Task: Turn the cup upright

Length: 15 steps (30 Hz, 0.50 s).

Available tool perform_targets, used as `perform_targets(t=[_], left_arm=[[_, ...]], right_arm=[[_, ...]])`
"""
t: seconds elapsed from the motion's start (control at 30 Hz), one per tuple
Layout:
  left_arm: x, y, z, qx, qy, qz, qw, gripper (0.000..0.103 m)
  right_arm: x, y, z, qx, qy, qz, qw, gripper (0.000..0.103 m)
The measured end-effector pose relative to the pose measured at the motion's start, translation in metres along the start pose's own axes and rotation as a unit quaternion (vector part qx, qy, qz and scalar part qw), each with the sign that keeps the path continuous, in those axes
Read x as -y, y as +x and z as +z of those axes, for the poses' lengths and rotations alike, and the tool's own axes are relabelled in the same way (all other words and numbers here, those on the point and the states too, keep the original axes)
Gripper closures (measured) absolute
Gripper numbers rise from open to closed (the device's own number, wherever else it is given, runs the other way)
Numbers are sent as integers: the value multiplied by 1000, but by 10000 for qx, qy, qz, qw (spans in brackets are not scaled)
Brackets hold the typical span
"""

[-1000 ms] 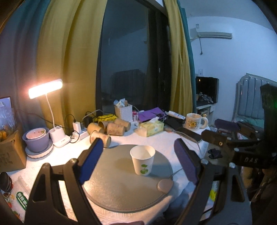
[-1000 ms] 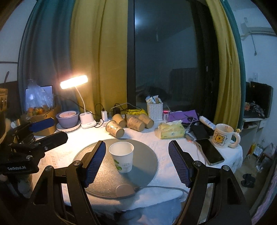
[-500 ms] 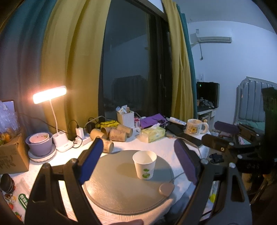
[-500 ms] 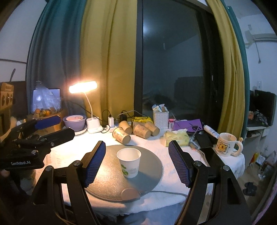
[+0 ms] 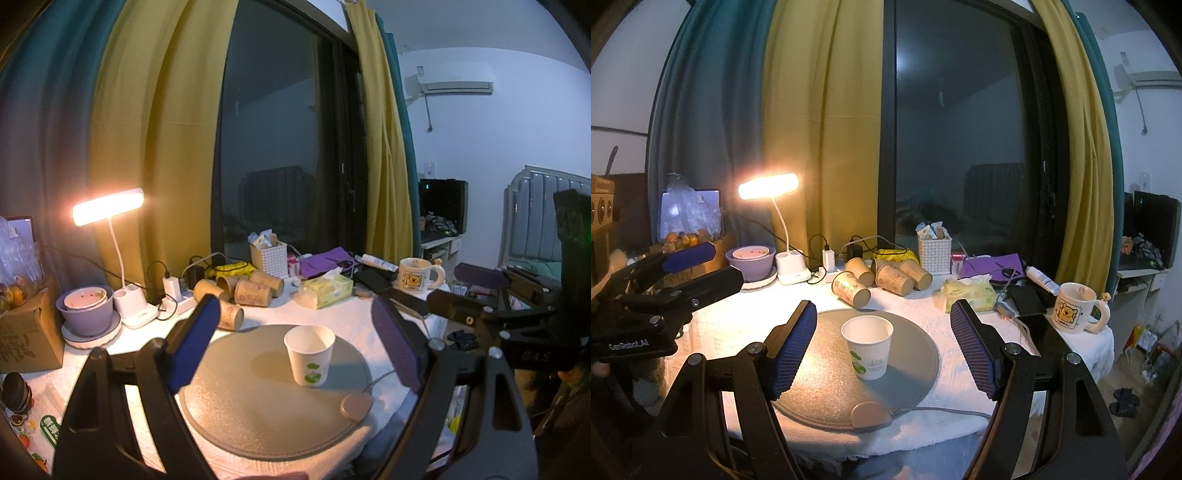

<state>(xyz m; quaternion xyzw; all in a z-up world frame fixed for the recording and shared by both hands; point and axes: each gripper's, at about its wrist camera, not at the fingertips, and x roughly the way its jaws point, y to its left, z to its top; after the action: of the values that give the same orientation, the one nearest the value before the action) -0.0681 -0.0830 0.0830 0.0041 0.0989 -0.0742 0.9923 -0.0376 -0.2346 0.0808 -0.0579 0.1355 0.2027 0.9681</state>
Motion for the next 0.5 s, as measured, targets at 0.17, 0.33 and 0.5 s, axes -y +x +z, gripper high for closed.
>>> perform_targets(t=[0.17,0.33,0.5], left_arm=[[1,0,0,-3,-7,-6,10000,18],[2,-1,0,-13,-9,-10,10000,18],[2,-1,0,-10,-9,-12,10000,18]], right_arm=[[-1,2,-2,-25,12,11,10000,25],[0,2,-2,-29,26,13,10000,25],[0,3,-3,-41,34,13,10000,25]])
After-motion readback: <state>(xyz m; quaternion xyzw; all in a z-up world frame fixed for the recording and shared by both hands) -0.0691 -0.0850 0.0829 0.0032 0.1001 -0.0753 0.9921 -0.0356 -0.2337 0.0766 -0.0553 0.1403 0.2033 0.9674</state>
